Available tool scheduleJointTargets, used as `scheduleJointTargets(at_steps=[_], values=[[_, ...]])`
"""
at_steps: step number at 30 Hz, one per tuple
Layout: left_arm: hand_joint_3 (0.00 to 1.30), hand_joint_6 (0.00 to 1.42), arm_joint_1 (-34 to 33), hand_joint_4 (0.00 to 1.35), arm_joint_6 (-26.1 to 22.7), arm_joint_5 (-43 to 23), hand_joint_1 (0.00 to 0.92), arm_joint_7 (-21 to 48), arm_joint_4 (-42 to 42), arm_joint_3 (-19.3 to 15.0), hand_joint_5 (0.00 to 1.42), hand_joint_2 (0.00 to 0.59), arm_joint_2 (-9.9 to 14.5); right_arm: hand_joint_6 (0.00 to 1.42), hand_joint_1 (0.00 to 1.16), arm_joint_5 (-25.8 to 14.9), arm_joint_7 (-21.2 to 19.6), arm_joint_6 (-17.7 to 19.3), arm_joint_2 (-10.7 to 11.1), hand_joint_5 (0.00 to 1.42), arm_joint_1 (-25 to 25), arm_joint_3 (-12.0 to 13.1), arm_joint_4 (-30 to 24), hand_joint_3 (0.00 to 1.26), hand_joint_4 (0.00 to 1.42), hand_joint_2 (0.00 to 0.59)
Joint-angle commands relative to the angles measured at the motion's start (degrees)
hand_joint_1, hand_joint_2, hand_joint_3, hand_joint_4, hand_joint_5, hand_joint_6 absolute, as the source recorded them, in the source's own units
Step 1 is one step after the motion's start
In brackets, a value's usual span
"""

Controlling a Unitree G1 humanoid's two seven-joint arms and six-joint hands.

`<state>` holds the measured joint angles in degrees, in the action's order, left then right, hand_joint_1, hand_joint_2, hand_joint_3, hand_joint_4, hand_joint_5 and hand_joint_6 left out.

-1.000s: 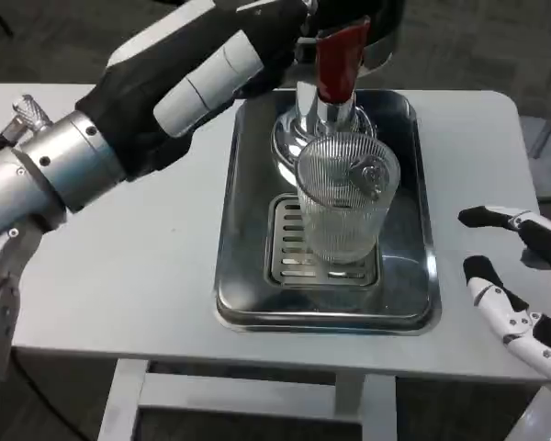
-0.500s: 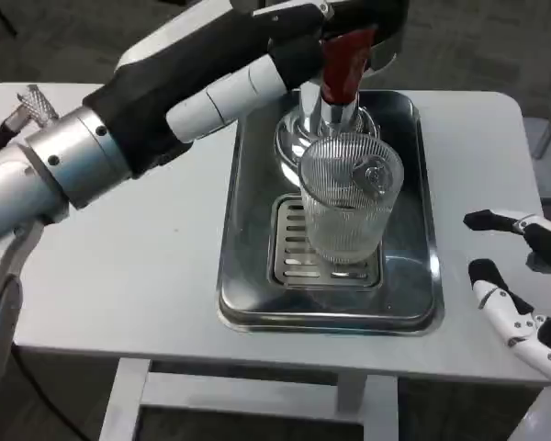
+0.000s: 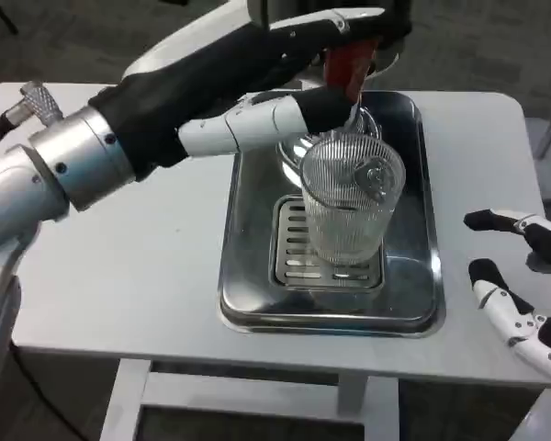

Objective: Grasp the cup under the faucet to collect the drink, then remove the cup.

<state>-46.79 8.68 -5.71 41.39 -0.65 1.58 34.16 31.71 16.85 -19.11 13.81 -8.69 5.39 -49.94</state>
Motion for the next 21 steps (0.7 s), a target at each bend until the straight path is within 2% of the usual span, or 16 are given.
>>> scheduleJointTargets(at_steps=[1,21], values=[[0.17,0.25,2.01,0.1,1.36,3.39,0.0,2.98,0.68,3.54,0.18,0.017,1.42,0.23,0.45,-0.67,-0.51,-0.19,-0.17,0.11,-0.34,0.39,-0.79,0.29,0.19,0.489],[0.16,0.25,2.42,0.08,7.47,9.83,0.0,1.9,3.53,6.37,0.17,0.022,3.69,0.23,0.45,-0.84,-0.43,-1.83,-0.39,0.11,0.45,-0.25,-0.82,0.29,0.19,0.489]])
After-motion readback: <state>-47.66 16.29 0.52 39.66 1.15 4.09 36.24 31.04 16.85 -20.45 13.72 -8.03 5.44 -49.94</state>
